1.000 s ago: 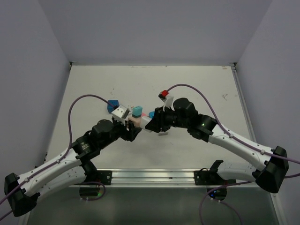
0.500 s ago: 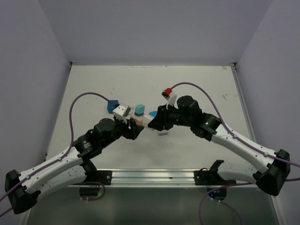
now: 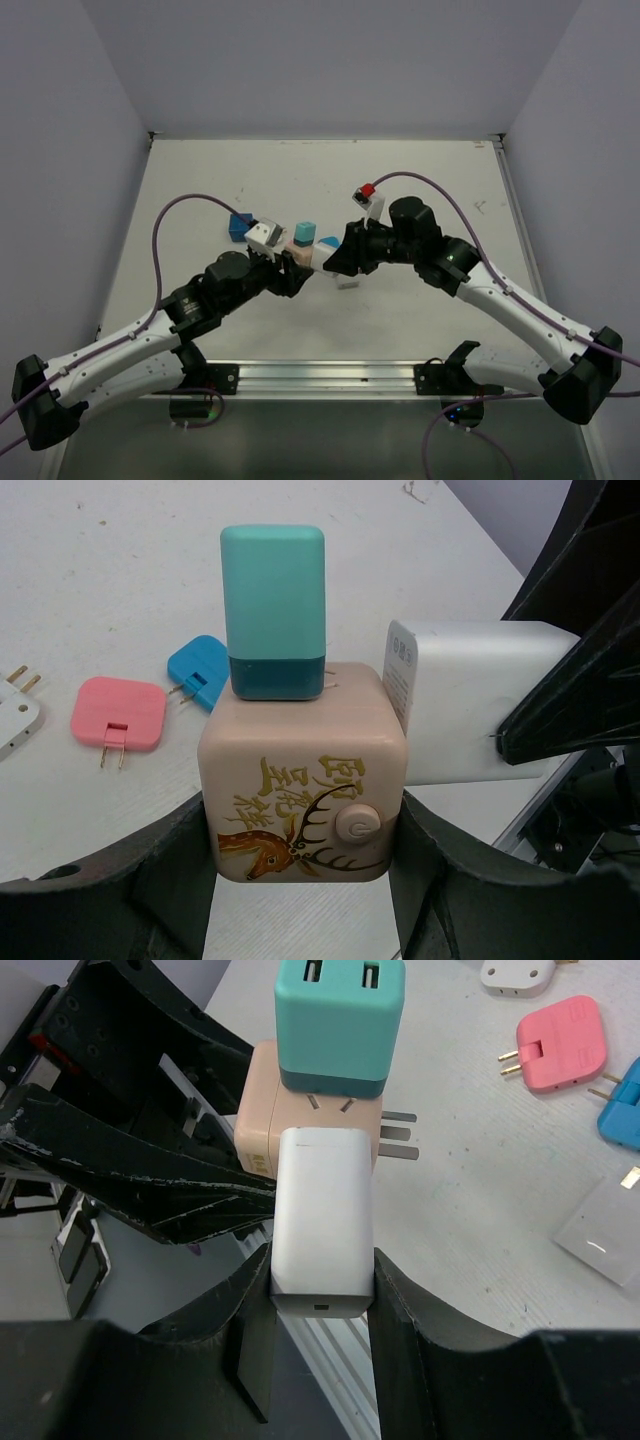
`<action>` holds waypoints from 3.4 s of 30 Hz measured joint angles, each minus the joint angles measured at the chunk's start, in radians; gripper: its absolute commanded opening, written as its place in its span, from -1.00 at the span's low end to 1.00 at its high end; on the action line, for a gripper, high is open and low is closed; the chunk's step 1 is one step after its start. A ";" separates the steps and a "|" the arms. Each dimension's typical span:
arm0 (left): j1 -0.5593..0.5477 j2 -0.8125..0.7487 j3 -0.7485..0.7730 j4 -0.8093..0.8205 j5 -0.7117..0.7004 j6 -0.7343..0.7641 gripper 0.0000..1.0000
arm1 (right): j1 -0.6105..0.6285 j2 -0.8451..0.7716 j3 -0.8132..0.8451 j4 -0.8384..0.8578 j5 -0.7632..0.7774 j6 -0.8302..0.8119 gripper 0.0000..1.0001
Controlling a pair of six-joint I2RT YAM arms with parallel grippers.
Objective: Pull the plug off the socket
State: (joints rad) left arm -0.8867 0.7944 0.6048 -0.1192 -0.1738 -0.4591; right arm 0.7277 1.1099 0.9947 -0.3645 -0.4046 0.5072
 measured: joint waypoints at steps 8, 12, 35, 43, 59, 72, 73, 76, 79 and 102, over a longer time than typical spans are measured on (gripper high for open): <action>-0.009 0.025 0.027 0.004 -0.005 -0.023 -1.00 | -0.015 0.000 0.053 -0.074 -0.006 -0.021 -1.00; -0.013 0.025 0.034 0.003 -0.021 -0.029 -1.00 | -0.017 0.000 0.080 -0.109 0.004 -0.038 -1.00; 0.086 -0.133 -0.021 -0.184 -0.253 0.143 -1.00 | -0.131 -0.136 0.016 -0.303 0.044 -0.089 -0.12; 0.077 -0.043 -0.021 -0.108 0.053 0.223 -1.00 | -0.131 -0.126 0.011 -0.078 0.045 -0.008 0.48; 0.038 0.074 -0.021 0.024 0.209 0.243 -1.00 | -0.023 0.137 0.051 0.156 0.090 0.147 0.62; 0.024 0.076 -0.021 0.076 0.216 0.235 -1.00 | 0.023 0.219 0.051 0.227 0.127 0.220 0.30; 0.022 0.076 -0.021 0.076 0.212 0.234 -1.00 | 0.030 0.223 0.051 0.227 0.127 0.221 0.28; 0.021 0.075 -0.021 0.076 0.205 0.229 -1.00 | 0.042 0.226 0.051 0.225 0.140 0.219 0.03; 0.021 0.075 -0.022 0.086 0.201 0.211 -1.00 | 0.040 0.226 0.051 0.221 0.163 0.213 -0.46; -0.029 0.080 -0.217 0.311 0.217 -0.042 -1.00 | -0.052 0.270 0.195 -0.013 0.182 0.190 -1.00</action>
State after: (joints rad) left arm -0.9161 0.8742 0.3878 0.1913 0.0437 -0.5007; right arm 0.6758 1.3800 1.1893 -0.3779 -0.2222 0.6968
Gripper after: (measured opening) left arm 0.627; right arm 0.477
